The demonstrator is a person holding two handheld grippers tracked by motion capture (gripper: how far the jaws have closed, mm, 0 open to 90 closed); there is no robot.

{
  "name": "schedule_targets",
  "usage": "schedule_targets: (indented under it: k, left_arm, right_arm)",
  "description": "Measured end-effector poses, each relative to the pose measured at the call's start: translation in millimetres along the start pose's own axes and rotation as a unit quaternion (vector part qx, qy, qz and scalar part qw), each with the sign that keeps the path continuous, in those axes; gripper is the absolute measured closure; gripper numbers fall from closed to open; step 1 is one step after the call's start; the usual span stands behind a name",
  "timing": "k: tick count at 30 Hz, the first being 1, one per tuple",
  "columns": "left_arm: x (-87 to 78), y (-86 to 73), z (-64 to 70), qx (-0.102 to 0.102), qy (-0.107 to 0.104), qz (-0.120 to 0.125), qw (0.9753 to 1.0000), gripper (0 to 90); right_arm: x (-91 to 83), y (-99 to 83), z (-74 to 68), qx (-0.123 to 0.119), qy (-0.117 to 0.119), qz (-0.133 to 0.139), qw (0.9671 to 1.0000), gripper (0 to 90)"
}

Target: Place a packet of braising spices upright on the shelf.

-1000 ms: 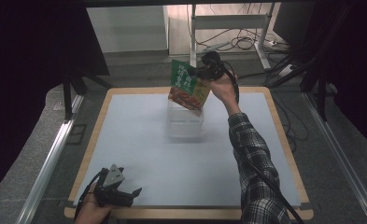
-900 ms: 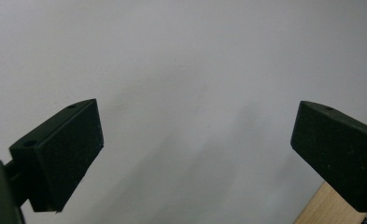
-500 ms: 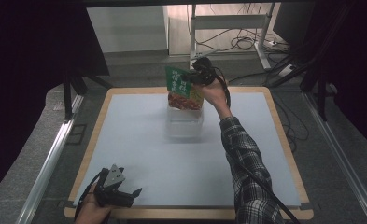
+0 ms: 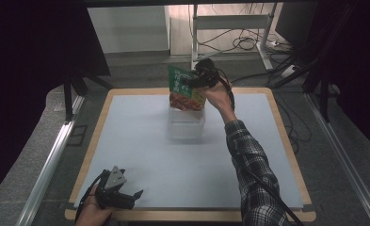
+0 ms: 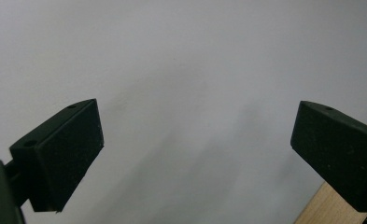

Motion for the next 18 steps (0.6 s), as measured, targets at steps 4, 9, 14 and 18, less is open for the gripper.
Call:
schedule_targets:
  k: [4, 9, 14, 18]
  left_arm:
    - [0.0, 0.2, -0.2, -0.004, -0.001, 0.003, 1.0, 2.4]
    - [-0.3, 0.0, -0.7, -0.005, -0.002, 0.004, 1.0, 2.4]
    - [0.0, 0.2, -0.3, -0.004, -0.001, 0.004, 1.0, 2.4]
    - [0.0, 0.2, -0.4, -0.005, -0.001, 0.004, 1.0, 2.4]
  right_arm:
    - [-2.1, -0.1, -0.7, -0.002, -0.004, -0.003, 1.0, 40.2]
    - [-4.7, -1.3, -1.4, -0.006, -0.011, -0.003, 0.9999, 33.4]
    - [-8.0, -3.3, 0.6, -0.003, -0.019, -0.003, 0.9998, 26.9]
    - [-11.4, -4.0, 1.4, 0.0, -0.02, 0.0, 0.9998, 23.7]
Point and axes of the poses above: each handheld gripper's, and its own axes: x roughly forward along the jaws, y roughly out of its top, z roughly to its right, the point moved 5 cm from there along x, roughly forward along the jaws, and after that the axes turned 10 degrees about -z, right-handed, at the moved point
